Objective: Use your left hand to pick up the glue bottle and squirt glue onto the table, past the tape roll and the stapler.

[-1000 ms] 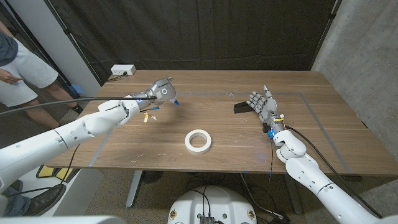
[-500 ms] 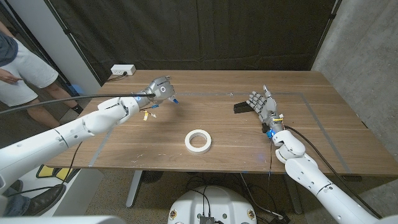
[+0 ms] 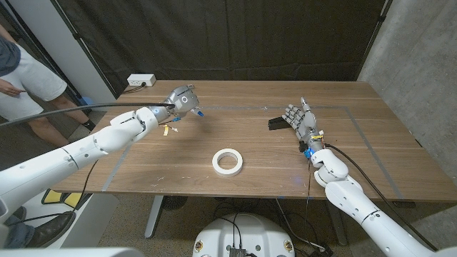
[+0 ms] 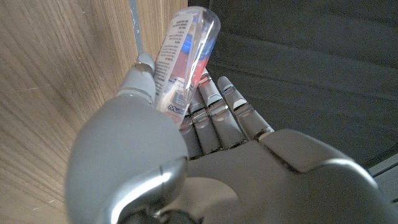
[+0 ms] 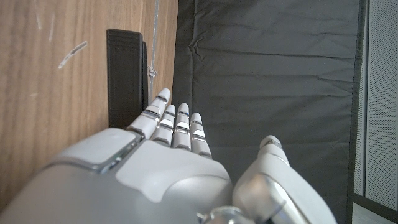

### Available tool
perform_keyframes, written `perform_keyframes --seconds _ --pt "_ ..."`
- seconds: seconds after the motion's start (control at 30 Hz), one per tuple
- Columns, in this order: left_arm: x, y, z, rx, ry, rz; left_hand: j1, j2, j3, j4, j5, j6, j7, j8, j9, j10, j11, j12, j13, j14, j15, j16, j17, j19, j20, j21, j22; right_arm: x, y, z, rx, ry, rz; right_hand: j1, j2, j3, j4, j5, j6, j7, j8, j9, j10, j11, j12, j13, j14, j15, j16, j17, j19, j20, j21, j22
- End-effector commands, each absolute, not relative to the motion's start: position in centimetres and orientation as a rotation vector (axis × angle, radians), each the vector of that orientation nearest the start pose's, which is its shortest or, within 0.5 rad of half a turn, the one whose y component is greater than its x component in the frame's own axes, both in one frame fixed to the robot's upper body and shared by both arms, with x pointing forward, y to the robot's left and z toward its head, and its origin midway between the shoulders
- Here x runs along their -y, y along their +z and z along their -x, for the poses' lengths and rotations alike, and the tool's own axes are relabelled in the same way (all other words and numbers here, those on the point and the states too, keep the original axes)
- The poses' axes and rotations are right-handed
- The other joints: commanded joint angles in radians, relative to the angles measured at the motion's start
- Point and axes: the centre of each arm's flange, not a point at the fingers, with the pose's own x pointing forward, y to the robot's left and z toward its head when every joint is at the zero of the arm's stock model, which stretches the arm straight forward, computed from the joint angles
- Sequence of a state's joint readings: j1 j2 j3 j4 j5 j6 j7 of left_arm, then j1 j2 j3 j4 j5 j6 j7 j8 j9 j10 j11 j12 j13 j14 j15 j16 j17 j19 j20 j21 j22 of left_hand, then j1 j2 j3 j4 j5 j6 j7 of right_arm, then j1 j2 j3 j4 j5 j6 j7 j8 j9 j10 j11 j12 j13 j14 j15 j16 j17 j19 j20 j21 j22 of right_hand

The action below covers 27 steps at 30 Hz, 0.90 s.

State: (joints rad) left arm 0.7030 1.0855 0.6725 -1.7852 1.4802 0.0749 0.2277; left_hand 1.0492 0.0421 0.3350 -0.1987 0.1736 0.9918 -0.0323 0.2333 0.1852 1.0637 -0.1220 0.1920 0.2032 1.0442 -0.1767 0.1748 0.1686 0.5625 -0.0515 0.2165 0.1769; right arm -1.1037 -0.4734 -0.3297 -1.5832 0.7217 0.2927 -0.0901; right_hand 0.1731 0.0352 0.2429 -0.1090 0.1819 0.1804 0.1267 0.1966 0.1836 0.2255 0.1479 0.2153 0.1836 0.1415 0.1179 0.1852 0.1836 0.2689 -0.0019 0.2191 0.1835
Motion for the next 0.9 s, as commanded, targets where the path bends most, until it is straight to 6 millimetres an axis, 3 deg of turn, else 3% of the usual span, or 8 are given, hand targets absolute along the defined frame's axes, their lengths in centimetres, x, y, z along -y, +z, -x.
perform_keyframes --seconds 0.03,0.27,0.67,0.9 --pt "-27.4 6.1 -56.9 -1.427 -0.701 3.392 -0.017 0.008 0.153 0.154 0.000 0.032 0.024 -0.002 0.002 0.058 -0.065 -0.001 0.000 0.000 -0.036 0.000 0.001 0.012 -0.136 -0.004 0.002 24.6 -8.4 -59.8 0.552 0.208 -0.241 0.003 0.005 -0.004 -0.003 0.000 0.007 -0.003 0.002 0.005 0.012 -0.001 0.003 0.004 0.009 0.000 0.000 0.002 0.006 -0.002 -0.002 0.003" --pt "-28.9 6.9 -56.1 -1.547 -0.976 3.629 -0.020 0.007 0.155 0.155 0.000 0.033 0.023 -0.003 0.002 0.060 -0.068 0.000 -0.001 0.002 -0.035 0.002 0.001 0.016 -0.134 -0.002 0.002 24.8 -7.3 -59.5 0.585 0.196 -0.215 0.004 0.006 -0.003 -0.004 0.000 0.009 -0.004 0.002 0.005 0.013 -0.002 0.003 0.004 0.011 0.001 0.000 0.002 0.007 -0.002 -0.002 0.003" --pt "-31.1 6.5 -55.1 -1.642 -1.397 3.691 -0.028 0.004 0.159 0.158 0.000 0.024 0.030 -0.008 0.003 0.054 -0.062 0.000 -0.002 0.002 -0.033 0.003 0.001 0.021 -0.124 -0.001 0.003 24.5 -6.5 -59.7 0.575 0.208 -0.185 0.007 0.008 -0.002 -0.005 0.001 0.012 -0.004 0.003 0.005 0.014 -0.003 0.003 0.004 0.012 0.001 0.000 0.002 0.008 -0.002 -0.002 0.003" --pt "-32.3 6.0 -55.0 -1.741 -1.641 3.847 -0.036 0.000 0.159 0.161 -0.001 0.023 0.036 -0.010 0.004 0.050 -0.057 0.000 -0.002 0.002 -0.029 0.004 0.001 0.022 -0.117 -0.001 0.003 23.9 -5.4 -59.9 0.583 0.216 -0.174 0.010 0.010 0.000 -0.007 0.001 0.012 -0.004 0.003 0.005 0.015 -0.004 0.003 0.004 0.012 -0.001 0.000 0.001 0.008 -0.002 -0.002 0.003"
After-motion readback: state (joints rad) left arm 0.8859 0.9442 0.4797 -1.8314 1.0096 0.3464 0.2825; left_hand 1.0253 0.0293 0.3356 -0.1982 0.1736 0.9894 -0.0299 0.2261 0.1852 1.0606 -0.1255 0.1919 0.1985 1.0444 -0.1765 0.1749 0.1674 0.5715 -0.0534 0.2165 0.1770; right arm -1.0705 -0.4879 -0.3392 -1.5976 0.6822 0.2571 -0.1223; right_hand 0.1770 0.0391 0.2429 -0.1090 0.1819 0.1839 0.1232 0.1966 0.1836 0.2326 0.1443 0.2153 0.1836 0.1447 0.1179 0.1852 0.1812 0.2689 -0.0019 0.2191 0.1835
